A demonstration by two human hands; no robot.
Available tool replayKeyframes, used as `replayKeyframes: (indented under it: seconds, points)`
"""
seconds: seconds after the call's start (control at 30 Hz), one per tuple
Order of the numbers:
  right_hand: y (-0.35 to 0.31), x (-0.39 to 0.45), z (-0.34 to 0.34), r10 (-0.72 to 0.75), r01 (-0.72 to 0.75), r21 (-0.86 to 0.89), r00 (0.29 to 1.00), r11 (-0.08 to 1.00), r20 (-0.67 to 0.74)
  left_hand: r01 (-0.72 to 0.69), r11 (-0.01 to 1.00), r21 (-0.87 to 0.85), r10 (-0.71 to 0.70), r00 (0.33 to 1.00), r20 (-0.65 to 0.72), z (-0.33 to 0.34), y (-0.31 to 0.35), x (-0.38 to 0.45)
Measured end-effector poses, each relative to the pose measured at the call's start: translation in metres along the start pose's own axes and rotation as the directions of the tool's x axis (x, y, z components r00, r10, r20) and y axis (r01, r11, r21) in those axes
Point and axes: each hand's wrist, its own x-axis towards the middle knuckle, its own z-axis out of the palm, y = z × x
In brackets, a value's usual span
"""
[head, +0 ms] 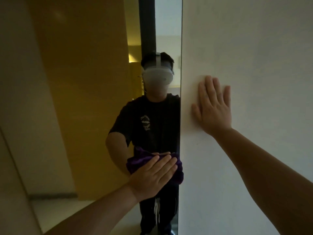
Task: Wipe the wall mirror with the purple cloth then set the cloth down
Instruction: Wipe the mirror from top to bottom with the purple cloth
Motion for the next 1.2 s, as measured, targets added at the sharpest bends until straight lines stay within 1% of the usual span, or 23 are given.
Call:
replayKeyframes:
  seconds: [0.17,0.23,0.33,0.43,0.5,0.7,0.77,0.83,1.07,1.2]
  points:
    - [-0.006,0.000,-0.014,0.033,-0.034,0.000,0.996,0.999,0.084,0.032,0.997,-0.070,-0.030,0.999,0.034,-0.013,-0.002,0.004]
    - [-0.012,-0.002,-0.022,0.054,-0.061,0.070,0.993,0.996,0.109,0.053,0.991,-0.125,-0.047,0.998,0.049,-0.021,-0.003,0.007]
    - [-0.026,-0.016,-0.033,0.097,-0.123,0.226,0.988,0.966,0.123,0.085,0.972,-0.218,-0.078,0.996,0.037,-0.036,-0.007,0.014]
    - [-0.045,-0.038,-0.040,0.099,-0.127,0.291,0.989,0.948,0.110,0.135,0.946,-0.296,-0.131,0.991,0.034,-0.051,-0.012,0.013]
    - [-0.060,-0.053,-0.043,0.062,-0.096,0.314,0.991,0.944,0.117,0.166,0.940,-0.297,-0.161,0.986,0.041,-0.060,-0.013,0.000]
    - [-0.105,-0.089,-0.036,-0.117,0.053,0.376,0.982,0.925,0.151,0.258,0.936,-0.238,-0.250,0.966,0.064,-0.094,-0.011,-0.062]
    - [-0.119,-0.094,-0.029,-0.145,0.086,0.358,0.979,0.930,0.142,0.279,0.934,-0.225,-0.266,0.960,0.084,-0.104,-0.011,-0.083]
    - [-0.137,-0.096,-0.025,-0.201,0.154,0.324,0.973,0.933,0.116,0.305,0.929,-0.211,-0.289,0.952,0.105,-0.111,-0.014,-0.104]
    - [-0.206,-0.102,-0.003,-0.400,0.368,0.241,0.911,0.898,0.099,0.388,0.897,-0.213,-0.356,0.918,0.173,-0.127,-0.041,-0.180]
    - [-0.250,-0.111,0.018,-0.431,0.412,0.169,0.896,0.896,0.103,0.404,0.886,-0.228,-0.356,0.907,0.222,-0.123,-0.058,-0.228]
